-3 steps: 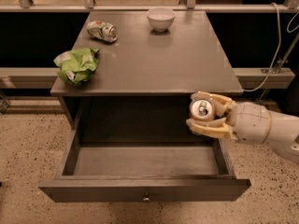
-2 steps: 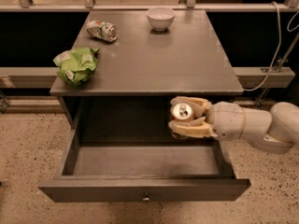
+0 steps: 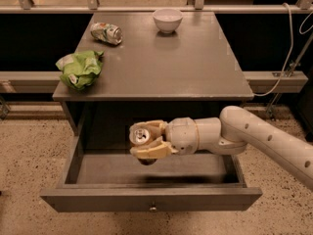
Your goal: Place orange can into top drawer
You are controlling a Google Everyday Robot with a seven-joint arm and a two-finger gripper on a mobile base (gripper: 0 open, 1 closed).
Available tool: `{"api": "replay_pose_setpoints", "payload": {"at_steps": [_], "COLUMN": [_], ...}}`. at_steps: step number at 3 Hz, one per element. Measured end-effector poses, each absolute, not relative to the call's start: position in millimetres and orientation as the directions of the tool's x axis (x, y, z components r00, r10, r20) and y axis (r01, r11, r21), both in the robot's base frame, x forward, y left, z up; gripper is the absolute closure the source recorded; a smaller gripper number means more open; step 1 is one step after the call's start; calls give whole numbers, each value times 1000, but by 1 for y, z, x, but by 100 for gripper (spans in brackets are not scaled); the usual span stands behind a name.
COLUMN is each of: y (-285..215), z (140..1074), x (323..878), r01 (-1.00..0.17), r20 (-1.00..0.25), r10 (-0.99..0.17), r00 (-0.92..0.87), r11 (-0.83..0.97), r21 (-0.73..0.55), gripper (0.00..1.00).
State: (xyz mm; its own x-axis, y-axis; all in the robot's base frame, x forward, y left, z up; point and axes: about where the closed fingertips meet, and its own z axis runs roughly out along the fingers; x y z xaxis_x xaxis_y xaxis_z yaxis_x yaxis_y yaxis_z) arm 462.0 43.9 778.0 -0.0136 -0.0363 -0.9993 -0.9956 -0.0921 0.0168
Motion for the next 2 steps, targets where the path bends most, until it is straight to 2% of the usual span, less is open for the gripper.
{"api": "replay_pose_setpoints", "payload": {"at_steps": [1, 2], "y": [60, 68], "z": [755, 739], "x": [469, 485], "r01": [-998, -999], "r20": [-998, -988], "r10": [49, 152], "r00": [-44, -4], "r11": [-53, 31], "r21": [42, 9], "gripper": [100, 100]}}
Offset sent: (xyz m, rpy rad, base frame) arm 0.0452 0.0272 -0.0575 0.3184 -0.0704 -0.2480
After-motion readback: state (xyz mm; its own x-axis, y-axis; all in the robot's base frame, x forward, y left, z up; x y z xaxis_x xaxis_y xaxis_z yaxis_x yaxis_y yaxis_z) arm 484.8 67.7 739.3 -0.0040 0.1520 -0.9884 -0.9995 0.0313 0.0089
